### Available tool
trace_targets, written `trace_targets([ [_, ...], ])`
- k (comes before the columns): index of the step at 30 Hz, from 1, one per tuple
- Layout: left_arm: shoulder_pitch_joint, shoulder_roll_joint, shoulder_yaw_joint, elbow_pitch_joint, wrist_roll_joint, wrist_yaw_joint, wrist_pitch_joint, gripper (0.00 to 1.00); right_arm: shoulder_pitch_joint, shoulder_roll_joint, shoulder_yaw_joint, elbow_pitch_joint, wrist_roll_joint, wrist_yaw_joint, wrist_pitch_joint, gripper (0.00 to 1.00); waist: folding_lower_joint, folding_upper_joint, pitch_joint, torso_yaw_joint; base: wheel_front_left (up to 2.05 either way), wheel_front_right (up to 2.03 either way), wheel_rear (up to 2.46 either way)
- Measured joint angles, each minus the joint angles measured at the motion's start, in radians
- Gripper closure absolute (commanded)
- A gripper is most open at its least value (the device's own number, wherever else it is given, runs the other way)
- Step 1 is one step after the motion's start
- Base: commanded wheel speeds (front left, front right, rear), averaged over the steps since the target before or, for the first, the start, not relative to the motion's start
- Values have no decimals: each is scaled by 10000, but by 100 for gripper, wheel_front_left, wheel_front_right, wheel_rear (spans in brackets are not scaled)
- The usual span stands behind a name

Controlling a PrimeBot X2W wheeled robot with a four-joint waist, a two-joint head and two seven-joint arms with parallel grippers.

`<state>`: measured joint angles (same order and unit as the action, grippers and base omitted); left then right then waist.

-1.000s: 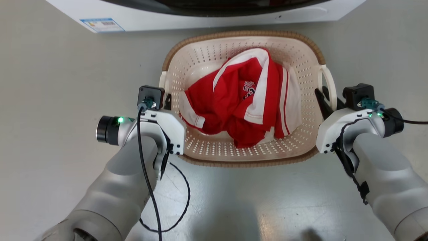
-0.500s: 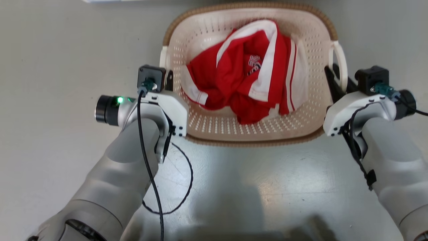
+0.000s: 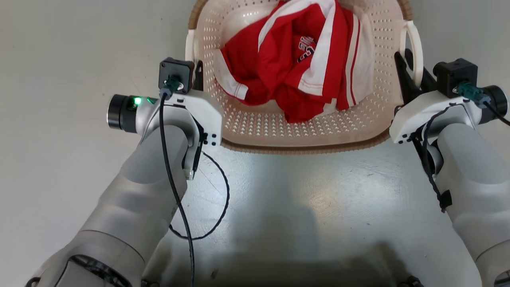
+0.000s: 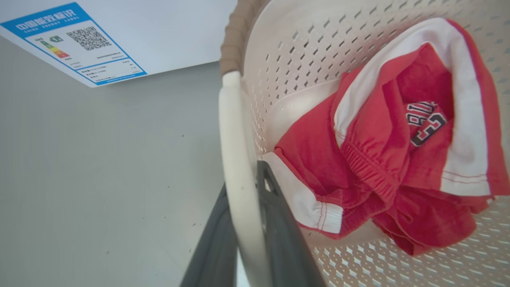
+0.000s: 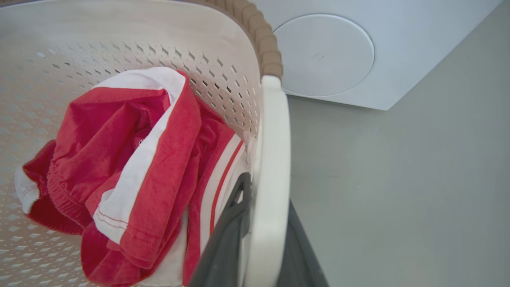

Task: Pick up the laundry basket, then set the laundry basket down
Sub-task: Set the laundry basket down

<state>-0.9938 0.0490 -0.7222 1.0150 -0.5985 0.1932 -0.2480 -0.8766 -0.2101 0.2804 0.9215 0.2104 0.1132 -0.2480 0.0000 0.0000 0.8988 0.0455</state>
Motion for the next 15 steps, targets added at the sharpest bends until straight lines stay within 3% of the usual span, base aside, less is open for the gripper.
trace_targets([
  [15,-21,-17,750,15,917,-12,0,100,105,301,-451,-134,-268,-2,0,100,0,0,318,-100,0,0,0],
])
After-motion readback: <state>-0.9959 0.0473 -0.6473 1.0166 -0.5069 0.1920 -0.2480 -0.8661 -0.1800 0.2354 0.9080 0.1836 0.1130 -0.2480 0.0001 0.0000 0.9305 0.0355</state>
